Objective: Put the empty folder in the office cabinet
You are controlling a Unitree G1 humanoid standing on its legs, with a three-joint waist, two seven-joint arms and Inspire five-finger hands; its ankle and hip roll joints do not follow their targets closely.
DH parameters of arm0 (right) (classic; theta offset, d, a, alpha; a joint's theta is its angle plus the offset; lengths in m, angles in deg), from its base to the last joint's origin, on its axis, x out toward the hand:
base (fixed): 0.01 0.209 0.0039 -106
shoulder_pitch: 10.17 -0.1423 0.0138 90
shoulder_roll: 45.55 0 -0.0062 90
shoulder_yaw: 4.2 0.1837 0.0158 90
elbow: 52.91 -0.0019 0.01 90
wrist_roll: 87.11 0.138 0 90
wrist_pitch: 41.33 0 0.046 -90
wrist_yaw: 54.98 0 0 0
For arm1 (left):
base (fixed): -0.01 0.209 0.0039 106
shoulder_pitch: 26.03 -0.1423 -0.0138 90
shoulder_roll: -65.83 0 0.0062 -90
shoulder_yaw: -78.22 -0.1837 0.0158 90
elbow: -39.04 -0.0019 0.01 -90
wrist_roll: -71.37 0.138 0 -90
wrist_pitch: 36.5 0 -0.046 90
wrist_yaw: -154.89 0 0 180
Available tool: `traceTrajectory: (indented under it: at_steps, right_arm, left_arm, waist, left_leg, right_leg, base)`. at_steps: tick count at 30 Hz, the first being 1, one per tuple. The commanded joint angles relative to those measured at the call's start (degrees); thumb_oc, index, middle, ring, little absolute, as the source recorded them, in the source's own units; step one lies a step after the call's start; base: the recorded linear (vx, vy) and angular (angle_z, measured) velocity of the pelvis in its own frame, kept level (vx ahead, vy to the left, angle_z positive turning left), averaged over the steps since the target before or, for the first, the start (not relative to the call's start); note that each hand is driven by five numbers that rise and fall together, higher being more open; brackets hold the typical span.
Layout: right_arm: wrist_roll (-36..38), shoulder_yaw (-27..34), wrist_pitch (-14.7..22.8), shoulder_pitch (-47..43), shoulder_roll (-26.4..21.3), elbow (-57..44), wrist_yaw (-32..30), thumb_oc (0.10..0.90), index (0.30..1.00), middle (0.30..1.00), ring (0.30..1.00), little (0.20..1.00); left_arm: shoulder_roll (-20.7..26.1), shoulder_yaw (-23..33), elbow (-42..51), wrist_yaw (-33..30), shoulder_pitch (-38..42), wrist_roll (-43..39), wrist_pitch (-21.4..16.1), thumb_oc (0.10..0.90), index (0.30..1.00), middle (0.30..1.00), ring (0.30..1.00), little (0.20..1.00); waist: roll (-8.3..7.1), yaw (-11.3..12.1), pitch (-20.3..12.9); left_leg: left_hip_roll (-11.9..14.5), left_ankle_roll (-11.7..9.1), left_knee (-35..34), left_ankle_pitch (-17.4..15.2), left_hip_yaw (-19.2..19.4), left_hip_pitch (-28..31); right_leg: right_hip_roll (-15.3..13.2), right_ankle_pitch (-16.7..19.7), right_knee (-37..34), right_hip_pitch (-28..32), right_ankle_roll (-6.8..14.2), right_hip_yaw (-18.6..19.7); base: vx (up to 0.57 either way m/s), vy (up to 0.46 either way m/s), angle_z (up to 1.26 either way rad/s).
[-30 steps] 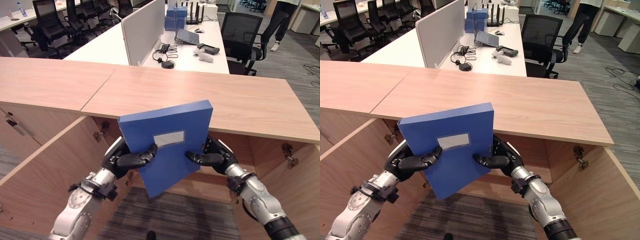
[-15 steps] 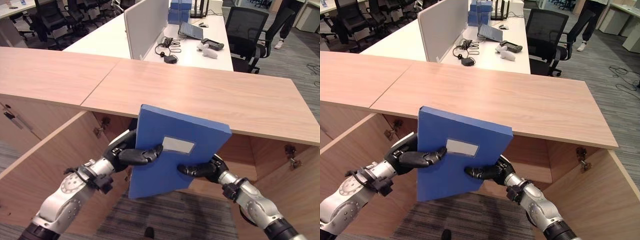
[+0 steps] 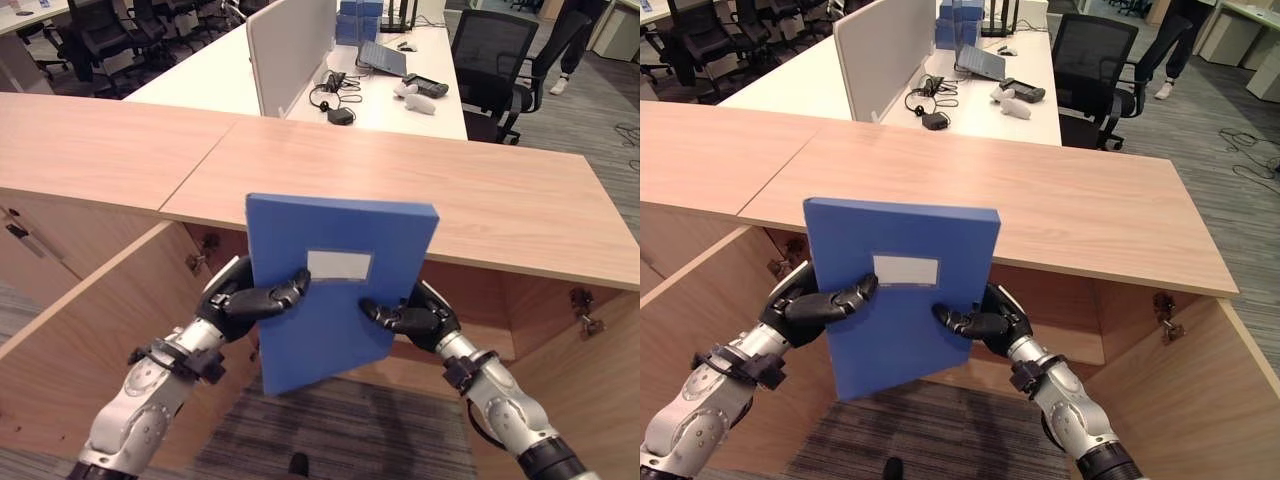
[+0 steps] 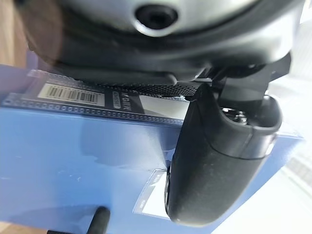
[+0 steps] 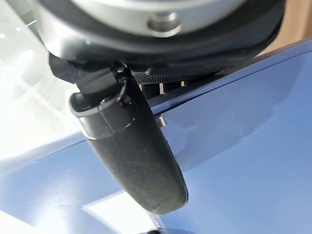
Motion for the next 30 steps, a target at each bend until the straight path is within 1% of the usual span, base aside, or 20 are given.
traceTrajectory:
  at_steps: [1, 5, 7, 8, 9, 11, 14, 15, 16, 17, 19, 20, 23, 25, 26, 27, 30]
  right_arm:
    - [7.9, -4.8, 3.8, -8.5, 10.4, -14.2, 4.0, 0.400, 0.300, 0.300, 0.300, 0.300]
    - [7.6, -5.1, 3.3, -8.2, 10.3, -14.3, 4.0, 0.400, 0.300, 0.300, 0.300, 0.300]
    - [6.3, -5.3, 2.7, -7.6, 9.5, -13.6, 3.7, 0.400, 0.300, 0.300, 0.300, 0.300]
    - [4.7, -6.2, 0.7, -6.4, 8.2, -11.8, 4.3, 0.400, 0.300, 0.300, 0.300, 0.300]
    - [3.9, -6.3, 0.0, -5.8, 7.5, -11.3, 4.7, 0.400, 0.300, 0.300, 0.300, 0.300]
    - [-0.1, -5.5, -1.9, -3.5, 4.7, -9.0, 5.2, 0.400, 0.300, 0.300, 0.300, 0.300]
    - [-4.6, -3.2, -3.4, -0.8, 2.3, -6.4, 5.7, 0.400, 0.300, 0.300, 0.300, 0.300]
    - [-6.9, -1.7, -4.2, 1.1, 1.4, -4.6, 6.1, 0.400, 0.300, 0.300, 0.300, 0.300]
    - [-6.9, -1.7, -4.2, 1.1, 1.4, -4.6, 6.1, 0.400, 0.300, 0.300, 0.300, 0.300]
    - [-10.8, 0.8, -4.8, 4.2, -0.3, -1.7, 6.7, 0.400, 0.300, 0.300, 0.300, 0.300]
    - [-10.8, 0.9, -4.8, 4.2, -0.3, -1.7, 6.7, 0.400, 0.300, 0.300, 0.300, 0.300]
    - [-11.9, 2.1, -5.3, 6.5, -1.1, -0.1, 7.5, 0.400, 0.300, 0.300, 0.300, 0.300]
    - [-14.6, 3.1, -6.0, 9.3, -2.9, 1.4, 9.3, 0.400, 0.300, 0.300, 0.300, 0.300]
    - [-15.7, 3.6, -6.5, 10.8, -4.0, 2.5, 10.2, 0.400, 0.300, 0.300, 0.300, 0.300]
    - [-15.7, 3.6, -6.5, 10.9, -4.0, 2.5, 10.2, 0.400, 0.300, 0.300, 0.300, 0.300]
    - [-17.5, 4.3, -6.6, 12.4, -5.6, 4.2, 11.3, 0.400, 0.300, 0.300, 0.300, 0.300]
    - [-18.5, 4.8, -7.1, 14.0, -6.4, 5.7, 12.0, 0.400, 0.300, 0.300, 0.300, 0.300]
  left_arm:
    - [-7.4, -7.6, 10.6, 6.1, 8.0, -7.1, -6.7, 0.400, 0.300, 0.300, 0.300, 0.300]
    - [-8.9, -6.7, 10.3, 5.6, 7.2, -6.8, -7.0, 0.400, 0.300, 0.300, 0.300, 0.300]
    - [-9.3, -6.5, 10.3, 5.3, 6.8, -6.3, -7.3, 0.400, 0.300, 0.300, 0.300, 0.300]
    - [-9.5, -5.4, 9.9, 5.1, 5.5, -5.2, -7.4, 0.588, 0.582, 0.582, 0.582, 0.582]
    - [-9.6, -4.8, 9.7, 4.9, 4.8, -4.4, -7.8, 0.800, 0.900, 0.900, 0.900, 0.900]
    - [-9.6, -2.2, 8.7, 3.4, 2.9, 1.0, -9.0, 0.800, 0.900, 0.900, 0.900, 0.900]
    - [-9.0, 0.9, 6.2, 3.0, 0.6, 8.1, -10.0, 0.800, 0.900, 0.900, 0.900, 0.900]
    - [-9.0, 2.9, 4.3, 2.8, -0.7, 11.8, -10.4, 0.800, 0.900, 0.900, 0.900, 0.900]
    - [-9.0, 2.9, 4.3, 2.8, -0.7, 11.8, -10.4, 0.800, 0.900, 0.900, 0.900, 0.900]
    - [-8.4, 5.3, 0.0, 2.6, -3.0, 18.4, -11.2, 0.800, 0.900, 0.900, 0.900, 0.900]
    - [-8.4, 5.3, -0.1, 2.6, -3.0, 18.5, -11.2, 0.800, 0.900, 0.900, 0.900, 0.900]
    - [-7.7, 7.0, -2.7, 2.9, -4.7, 22.6, -12.0, 0.800, 0.900, 0.900, 0.900, 0.900]
    - [-7.3, 8.5, -7.0, 3.6, -7.2, 26.1, -12.6, 0.800, 0.900, 0.900, 0.900, 0.900]
    - [-6.3, 8.9, -10.0, 3.5, -8.1, 30.0, -13.5, 0.800, 0.900, 0.900, 0.900, 0.900]
    - [-6.3, 8.8, -10.1, 3.5, -8.1, 30.0, -13.6, 0.800, 0.900, 0.900, 0.900, 0.900]
    - [-5.6, 9.3, -13.5, 3.7, -9.9, 33.8, -14.3, 0.800, 0.900, 0.900, 0.900, 0.900]
    - [-6.3, 9.2, -19.7, 3.4, -11.0, 35.1, -14.1, 0.800, 0.900, 0.900, 0.900, 0.900]
  waist:
    - [1.88, -1.2, -3.6]
    - [1.83, -1.2, -3.6]
    - [1.82, -1.2, -3.6]
    - [1.73, -1.2, -3.5]
    - [1.71, -1.1, -3.5]
    - [1.49, -0.7, -3.4]
    - [1.36, -0.5, -3.3]
    - [1.31, -0.4, -3.2]
    - [1.31, -0.4, -3.2]
    - [1.26, -0.2, -3.1]
    - [1.27, -0.2, -3.1]
    - [1.12, -0.1, -3.0]
    - [1.02, -0.2, -2.9]
    - [0.98, -0.2, -2.8]
    - [0.98, -0.2, -2.9]
    - [0.98, -0.3, -2.7]
    - [1.13, -0.3, -2.5]
  left_leg:
    - [4.5, -2.3, -0.1, -7.0, 1.2, 5.0]
    - [4.4, -2.3, -0.1, -7.0, 1.3, 4.9]
    - [4.4, -2.3, -0.1, -7.0, 1.2, 4.9]
    - [4.4, -2.4, -0.1, -6.9, 1.1, 4.8]
    - [4.4, -2.4, -0.1, -6.9, 1.1, 4.8]
    - [4.4, -2.5, -0.1, -6.9, 1.1, 4.6]
    - [4.4, -2.5, -0.1, -6.8, 0.8, 4.4]
    - [4.5, -2.6, -0.1, -6.7, 0.8, 4.2]
    - [4.5, -2.6, -0.1, -6.7, 0.7, 4.2]
    - [4.5, -2.8, -0.1, -6.6, 0.7, 3.8]
    - [4.5, -2.8, -0.1, -6.6, 0.7, 3.8]
    - [4.6, -2.9, -0.1, -6.5, 0.6, 3.5]
    - [4.6, -3.1, -0.1, -6.4, 0.7, 3.2]
    - [4.7, -3.2, -0.1, -6.3, 0.7, 3.0]
    - [4.7, -3.2, -0.1, -6.3, 0.7, 3.0]
    - [4.8, -3.3, -0.1, -6.2, 0.8, 2.8]
    - [4.8, -3.4, -0.1, -6.0, 0.8, 2.4]
  right_leg:
    - [-4.1, -3.5, 1.8, 0.5, 5.1, 1.1]
    - [-4.0, -3.4, 1.8, 0.5, 5.0, 1.0]
    - [-4.1, -3.4, 1.7, 0.5, 5.0, 1.0]
    - [-4.1, -3.3, 1.6, 0.5, 5.0, 0.9]
    - [-4.1, -3.3, 1.6, 0.5, 5.0, 0.8]
    - [-4.1, -3.2, 1.5, 0.6, 4.9, 0.3]
    - [-4.0, -3.2, 1.3, 0.6, 4.9, 0.2]
    - [-4.0, -3.2, 1.3, 0.5, 5.0, -0.1]
    - [-4.0, -3.2, 1.3, 0.5, 5.0, -0.1]
    - [-4.0, -3.1, 1.2, 0.4, 5.0, -0.4]
    - [-4.0, -3.1, 1.2, 0.3, 5.0, -0.4]
    - [-3.9, -3.1, 1.1, 0.2, 5.1, -0.6]
    - [-3.9, -3.0, 0.9, 0.0, 5.2, -0.7]
    - [-3.8, -2.9, 0.8, -0.2, 5.3, -0.8]
    - [-3.8, -2.9, 0.8, -0.2, 5.3, -0.8]
    - [-3.8, -2.9, 0.8, -0.4, 5.4, -0.9]
    - [-3.7, -2.8, 0.8, -0.6, 5.4, -1.0]
  base:
    - [0.00, 0.000, 0.00]
    - [0.00, 0.000, 0.00]
    - [0.00, 0.000, 0.00]
    - [0.00, 0.000, 0.00]
    - [0.00, 0.000, 0.00]
    - [0.00, 0.000, 0.00]
    - [0.01, -0.005, 0.02]
    - [0.01, -0.008, 0.03]
    - [0.00, 0.000, 0.00]
    - [0.00, 0.000, 0.00]
    - [0.00, 0.000, 0.00]
    - [0.00, 0.000, 0.00]
    - [0.00, 0.000, 0.00]
    - [0.00, 0.000, 0.00]
    - [0.00, 0.000, 0.00]
    - [0.00, 0.000, 0.00]
    - [0.00, 0.000, 0.00]
